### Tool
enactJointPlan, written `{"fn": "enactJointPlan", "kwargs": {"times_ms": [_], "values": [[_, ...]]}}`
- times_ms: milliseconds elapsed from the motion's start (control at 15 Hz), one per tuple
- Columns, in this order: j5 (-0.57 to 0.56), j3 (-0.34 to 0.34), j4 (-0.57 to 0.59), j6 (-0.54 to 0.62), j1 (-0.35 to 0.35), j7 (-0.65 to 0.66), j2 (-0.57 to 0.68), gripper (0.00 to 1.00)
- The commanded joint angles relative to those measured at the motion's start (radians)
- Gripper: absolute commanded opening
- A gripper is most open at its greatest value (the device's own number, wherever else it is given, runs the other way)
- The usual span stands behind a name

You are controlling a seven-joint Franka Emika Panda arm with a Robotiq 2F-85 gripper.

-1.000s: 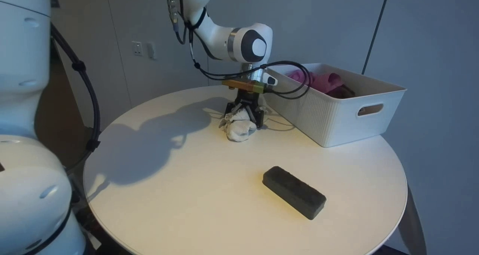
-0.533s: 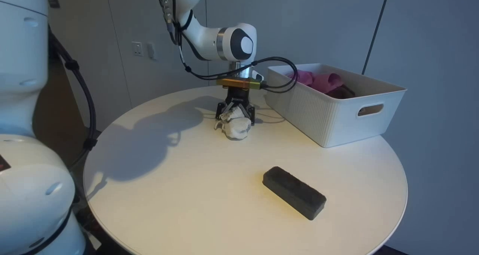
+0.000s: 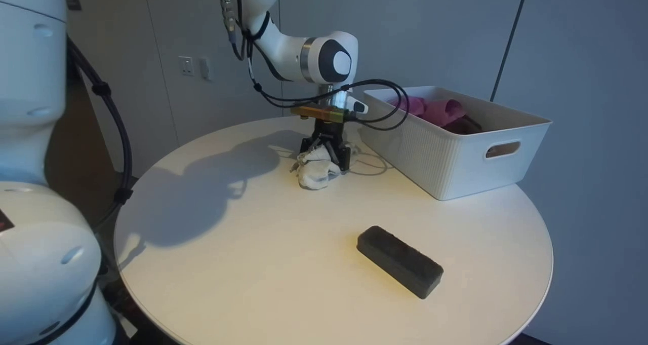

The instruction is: Use the white towel to clean the table

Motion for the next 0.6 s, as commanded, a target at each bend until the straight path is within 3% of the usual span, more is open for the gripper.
{"fn": "enactJointPlan", "kwargs": {"times_ms": [0,200,533], "values": [[0.034,-0.056,0.014,0.083,-0.044,0.084,0.074,0.09],[0.094,-0.063,0.034,0.043,-0.048,0.131,0.092,0.09],[0.085,0.003,-0.024,-0.004,-0.015,-0.055,0.054,0.09]]}}
